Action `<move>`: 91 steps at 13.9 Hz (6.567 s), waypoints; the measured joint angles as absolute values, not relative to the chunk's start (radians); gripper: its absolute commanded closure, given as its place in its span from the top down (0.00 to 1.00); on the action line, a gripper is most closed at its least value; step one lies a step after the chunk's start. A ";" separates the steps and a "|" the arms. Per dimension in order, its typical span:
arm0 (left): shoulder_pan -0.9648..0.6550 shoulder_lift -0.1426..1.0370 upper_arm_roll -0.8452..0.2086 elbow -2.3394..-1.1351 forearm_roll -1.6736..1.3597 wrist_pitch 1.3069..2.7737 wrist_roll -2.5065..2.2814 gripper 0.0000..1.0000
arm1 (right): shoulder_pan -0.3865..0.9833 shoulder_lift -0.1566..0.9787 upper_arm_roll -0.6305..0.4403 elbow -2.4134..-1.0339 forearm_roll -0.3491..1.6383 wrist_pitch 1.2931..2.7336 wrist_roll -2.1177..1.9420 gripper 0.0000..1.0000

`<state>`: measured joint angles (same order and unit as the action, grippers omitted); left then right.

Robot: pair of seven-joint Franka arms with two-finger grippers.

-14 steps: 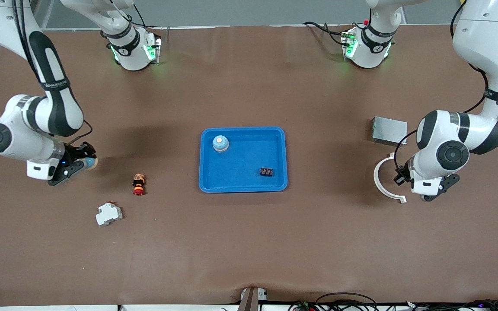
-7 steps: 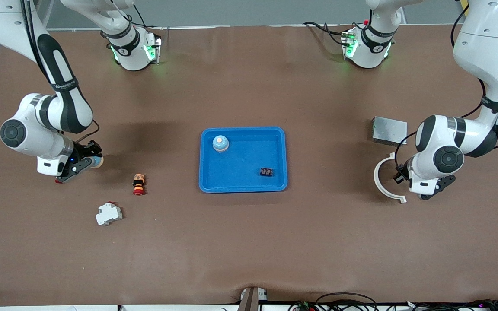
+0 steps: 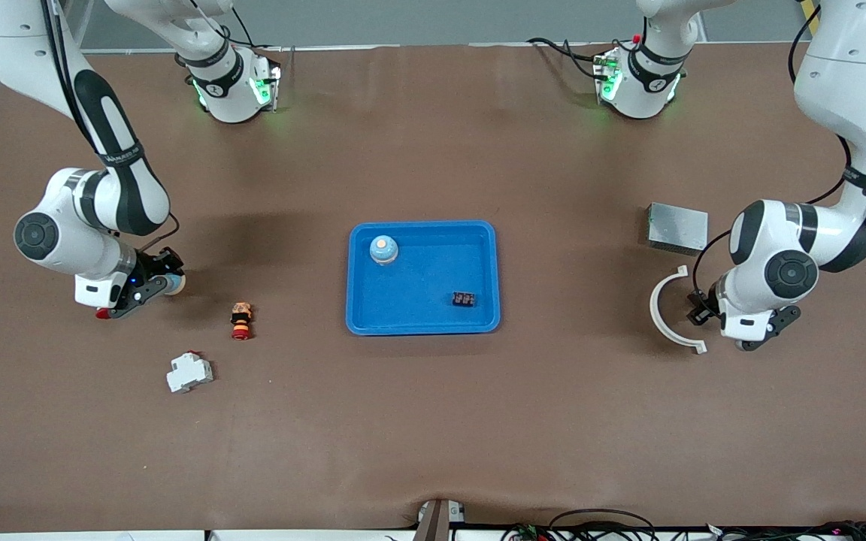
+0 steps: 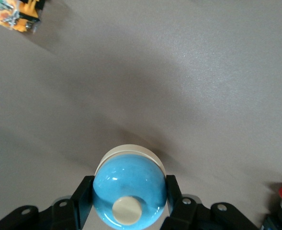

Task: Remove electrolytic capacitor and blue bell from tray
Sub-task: 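Lower and release the capacitor while the right gripper releases the bell, then grasp the second capacitor with the left gripper while the right gripper grasps the bell, then place the capacitor beside the white arc while the right gripper carries the bell, then lower the bell beside the white breaker and open the right gripper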

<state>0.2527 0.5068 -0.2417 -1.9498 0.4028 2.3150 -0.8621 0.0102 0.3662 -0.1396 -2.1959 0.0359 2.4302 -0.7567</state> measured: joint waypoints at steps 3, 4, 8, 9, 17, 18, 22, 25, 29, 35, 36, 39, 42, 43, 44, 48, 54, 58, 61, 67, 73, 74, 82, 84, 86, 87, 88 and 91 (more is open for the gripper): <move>0.253 0.423 -0.320 -1.934 0.403 2.259 -0.862 1.00 | 0.010 0.396 -0.138 -2.196 0.036 2.458 -0.757 0.21; 0.253 0.399 -0.359 -1.925 0.403 2.226 -0.866 1.00 | 0.010 0.402 -0.137 -2.196 0.036 2.462 -0.756 0.23; 0.245 0.367 -0.526 -1.897 0.401 2.165 -1.016 1.00 | 0.010 0.405 -0.136 -2.196 0.036 2.464 -0.756 1.00; 0.237 0.372 -0.560 -1.896 0.401 2.164 -1.065 1.00 | 0.010 0.405 -0.136 -2.195 0.036 2.464 -0.755 1.00; -0.038 0.523 -0.609 -1.756 0.401 2.167 -1.492 0.94 | 0.133 0.309 -0.119 -1.968 0.086 1.954 -0.404 1.00; -0.075 0.562 -0.608 -1.720 0.401 2.167 -1.580 0.93 | 0.186 0.291 -0.116 -1.937 0.100 1.909 -0.289 1.00; -0.212 0.707 -0.563 -1.581 0.405 2.170 -1.883 0.83 | 0.428 0.251 -0.109 -1.910 0.141 1.897 0.185 1.00; -0.282 0.749 -0.505 -1.559 0.406 2.245 -2.073 0.82 | 0.572 0.257 -0.107 -1.911 0.174 1.988 0.448 1.00; -0.331 0.794 -0.459 -1.556 0.406 2.296 -2.175 0.77 | 0.724 0.310 -0.107 -1.920 0.177 2.137 0.660 1.00; -0.341 0.831 -0.454 -1.552 0.406 2.325 -2.181 0.41 | 0.782 0.412 -0.110 -1.939 0.177 2.274 0.692 1.00; -0.341 0.831 -0.454 -1.552 0.406 2.328 -2.181 0.17 | 0.783 0.420 -0.110 -1.940 0.177 2.286 0.692 1.00; -0.341 0.834 -0.454 -1.551 0.406 2.333 -2.181 0.00 | 0.792 0.452 -0.110 -1.949 0.178 2.344 0.703 1.00; -0.342 0.830 -0.454 -1.529 0.408 2.337 -2.180 0.00 | 0.814 0.493 -0.110 -1.950 0.178 2.387 0.728 1.00; -0.341 0.824 -0.454 -1.515 0.410 2.337 -2.179 0.00 | 0.818 0.503 -0.110 -1.950 0.178 2.390 0.732 1.00; -0.338 0.812 -0.454 -1.503 0.411 2.334 -2.175 0.00 | 0.820 0.512 -0.110 -1.950 0.178 2.390 0.733 1.00; -0.297 0.718 -0.454 -1.488 0.411 2.248 -2.090 0.00 | 0.820 0.540 -0.111 -1.950 0.178 2.394 0.733 1.00; -0.138 0.568 -0.466 -1.588 0.377 2.112 -1.737 0.00 | 0.838 0.571 -0.111 -1.949 0.178 2.422 0.733 0.91; -0.018 0.516 -0.469 -1.743 0.375 2.111 -1.514 0.00 | 0.858 0.579 -0.112 -1.947 0.178 2.431 0.736 0.05; 0.036 0.514 -0.468 -1.825 0.375 2.114 -1.409 0.00 | 0.858 0.576 -0.116 -1.934 0.179 2.415 0.733 0.00; 0.102 0.532 -0.467 -1.955 0.472 2.184 -1.374 0.00 | 0.669 0.437 -0.158 -1.772 0.177 1.943 0.378 0.00; 0.124 0.567 -0.468 -1.974 0.521 2.212 -1.373 0.00 | 0.349 0.374 -0.161 -1.608 0.007 1.742 -0.177 0.00; 0.127 0.567 -0.468 -1.974 0.521 2.213 -1.373 0.10 | 0.315 0.378 -0.161 -1.608 -0.040 1.774 -0.264 0.00; 0.158 0.548 -0.469 -1.953 0.529 2.225 -1.373 1.00 | 0.040 0.603 -0.159 -1.608 -0.088 2.167 -1.050 0.00; 0.159 0.528 -0.488 -1.919 0.529 2.216 -1.373 1.00 | 0.015 0.661 -0.158 -1.607 -0.088 2.234 -1.123 0.00; 0.158 0.514 -0.516 -1.880 0.529 2.181 -1.373 1.00 | 0.008 0.695 -0.158 -1.606 -0.088 2.262 -1.140 0.00; 0.158 0.511 -0.527 -1.867 0.529 2.168 -1.373 1.00 | 0.008 0.706 -0.158 -1.606 -0.088 2.270 -1.142 0.00; 0.158 0.511 -0.534 -1.861 0.529 2.158 -1.373 1.00 | 0.007 0.715 -0.157 -1.605 -0.088 2.285 -1.143 0.00; 0.159 0.502 -0.539 -1.843 0.529 2.106 -1.352 1.00 | -0.013 0.748 -0.154 -1.605 -0.088 2.317 -1.164 0.02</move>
<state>0.1587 0.5022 -0.5385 -1.8425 0.5289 2.1062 -1.3524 -0.0133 0.7480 -0.1543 -1.6054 -0.0882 2.3175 -1.1636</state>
